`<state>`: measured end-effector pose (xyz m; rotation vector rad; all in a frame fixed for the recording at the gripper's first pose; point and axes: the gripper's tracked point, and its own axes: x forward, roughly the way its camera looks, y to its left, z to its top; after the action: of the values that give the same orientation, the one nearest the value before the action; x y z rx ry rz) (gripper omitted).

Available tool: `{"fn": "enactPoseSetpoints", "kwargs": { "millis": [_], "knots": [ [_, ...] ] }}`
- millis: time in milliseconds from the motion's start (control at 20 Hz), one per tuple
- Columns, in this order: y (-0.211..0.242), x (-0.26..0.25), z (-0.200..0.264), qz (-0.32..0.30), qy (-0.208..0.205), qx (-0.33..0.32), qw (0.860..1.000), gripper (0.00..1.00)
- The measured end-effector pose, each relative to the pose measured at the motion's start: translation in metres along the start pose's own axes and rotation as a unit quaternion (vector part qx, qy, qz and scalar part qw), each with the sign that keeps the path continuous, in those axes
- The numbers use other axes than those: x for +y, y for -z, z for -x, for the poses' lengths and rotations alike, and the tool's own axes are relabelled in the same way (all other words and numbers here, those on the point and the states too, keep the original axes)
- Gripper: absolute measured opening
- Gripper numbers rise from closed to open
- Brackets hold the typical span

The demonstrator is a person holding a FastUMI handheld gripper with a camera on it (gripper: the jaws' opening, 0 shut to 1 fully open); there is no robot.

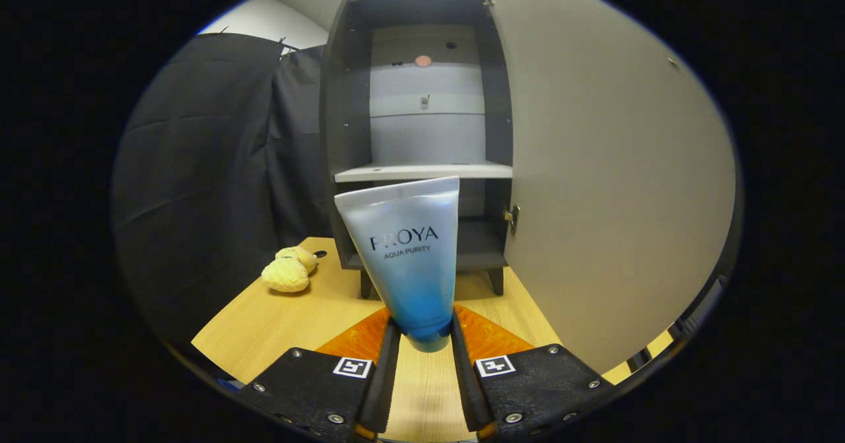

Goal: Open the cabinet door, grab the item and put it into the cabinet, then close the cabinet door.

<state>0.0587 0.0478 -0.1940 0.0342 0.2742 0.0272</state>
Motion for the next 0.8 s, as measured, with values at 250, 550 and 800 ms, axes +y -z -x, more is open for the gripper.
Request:
{"fn": "enactPoseSetpoints", "kwargs": {
  "millis": [250, 550, 800],
  "knots": [
    [-0.065, 0.012, -0.023, 0.027, -0.007, -0.021, 0.999, 0.43],
    [-0.145, 0.017, -0.083, 0.050, -0.029, -0.057, 0.997, 0.43],
    [-0.202, 0.003, -0.158, 0.066, -0.026, -0.086, 0.994, 0.43]
  ]
}}
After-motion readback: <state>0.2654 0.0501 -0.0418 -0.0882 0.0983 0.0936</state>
